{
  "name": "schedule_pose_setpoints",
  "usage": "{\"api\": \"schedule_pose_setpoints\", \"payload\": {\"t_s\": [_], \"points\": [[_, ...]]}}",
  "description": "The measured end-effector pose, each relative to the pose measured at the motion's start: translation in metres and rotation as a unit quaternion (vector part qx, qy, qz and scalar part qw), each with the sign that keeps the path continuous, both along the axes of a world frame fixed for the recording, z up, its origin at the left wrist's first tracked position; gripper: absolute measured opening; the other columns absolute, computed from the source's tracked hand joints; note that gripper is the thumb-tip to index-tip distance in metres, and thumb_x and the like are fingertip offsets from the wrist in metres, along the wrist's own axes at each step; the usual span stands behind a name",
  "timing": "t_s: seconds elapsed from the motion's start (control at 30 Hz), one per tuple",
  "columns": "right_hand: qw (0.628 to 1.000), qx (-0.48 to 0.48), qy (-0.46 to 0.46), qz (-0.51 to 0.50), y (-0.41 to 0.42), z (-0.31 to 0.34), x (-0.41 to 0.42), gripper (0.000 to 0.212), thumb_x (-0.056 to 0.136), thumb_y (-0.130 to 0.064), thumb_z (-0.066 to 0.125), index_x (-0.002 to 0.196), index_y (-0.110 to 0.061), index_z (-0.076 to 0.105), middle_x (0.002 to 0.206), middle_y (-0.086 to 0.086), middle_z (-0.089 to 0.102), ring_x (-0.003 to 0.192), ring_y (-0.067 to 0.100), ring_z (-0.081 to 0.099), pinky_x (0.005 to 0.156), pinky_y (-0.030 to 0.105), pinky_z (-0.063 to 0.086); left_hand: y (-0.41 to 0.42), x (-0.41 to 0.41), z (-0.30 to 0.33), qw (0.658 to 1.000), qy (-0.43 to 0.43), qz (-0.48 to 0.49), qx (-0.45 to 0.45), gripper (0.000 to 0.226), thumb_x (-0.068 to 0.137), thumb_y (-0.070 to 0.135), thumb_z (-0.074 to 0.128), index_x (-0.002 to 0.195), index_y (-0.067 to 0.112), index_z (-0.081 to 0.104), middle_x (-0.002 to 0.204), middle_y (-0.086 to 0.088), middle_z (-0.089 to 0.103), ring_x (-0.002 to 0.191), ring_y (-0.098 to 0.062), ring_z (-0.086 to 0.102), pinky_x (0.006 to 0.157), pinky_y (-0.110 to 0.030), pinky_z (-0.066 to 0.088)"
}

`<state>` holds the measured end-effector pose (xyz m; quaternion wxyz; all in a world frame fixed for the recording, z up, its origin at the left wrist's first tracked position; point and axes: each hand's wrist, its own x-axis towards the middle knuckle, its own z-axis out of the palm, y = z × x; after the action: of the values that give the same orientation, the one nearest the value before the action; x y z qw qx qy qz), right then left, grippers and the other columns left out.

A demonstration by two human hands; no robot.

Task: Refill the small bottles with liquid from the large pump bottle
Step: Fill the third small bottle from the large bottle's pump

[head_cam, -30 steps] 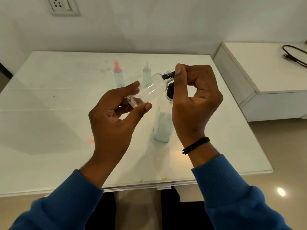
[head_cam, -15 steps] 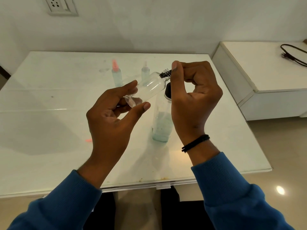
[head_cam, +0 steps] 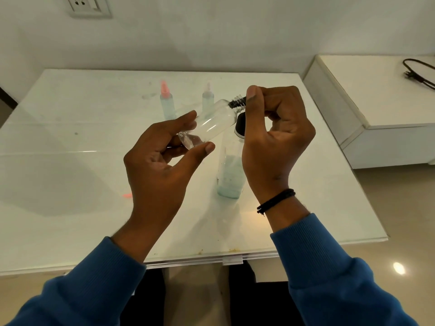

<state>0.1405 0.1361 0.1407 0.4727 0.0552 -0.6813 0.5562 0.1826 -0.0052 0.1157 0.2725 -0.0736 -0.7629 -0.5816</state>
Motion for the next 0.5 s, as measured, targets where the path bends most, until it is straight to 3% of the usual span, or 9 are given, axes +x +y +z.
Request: {"api": "schedule_pose_setpoints", "payload": {"t_s": [0.5], "points": [[1.000,-0.001,-0.004,0.003,0.0022,0.0049,-0.0013,0.023,0.093,-0.003,0.068,0.070,-0.005,0.065,0.071,-0.009,0.056,0.069,0.002,0.054,0.067,0.018,0.045,0.0016,0.0002,0.0018,1.000,0.001,0.001,0.011,0.045,0.084,0.015,0.085,0.125,0.012,0.068,0.115,0.000,0.073,0.103,-0.021,0.072,0.091,-0.027,0.059]]}}
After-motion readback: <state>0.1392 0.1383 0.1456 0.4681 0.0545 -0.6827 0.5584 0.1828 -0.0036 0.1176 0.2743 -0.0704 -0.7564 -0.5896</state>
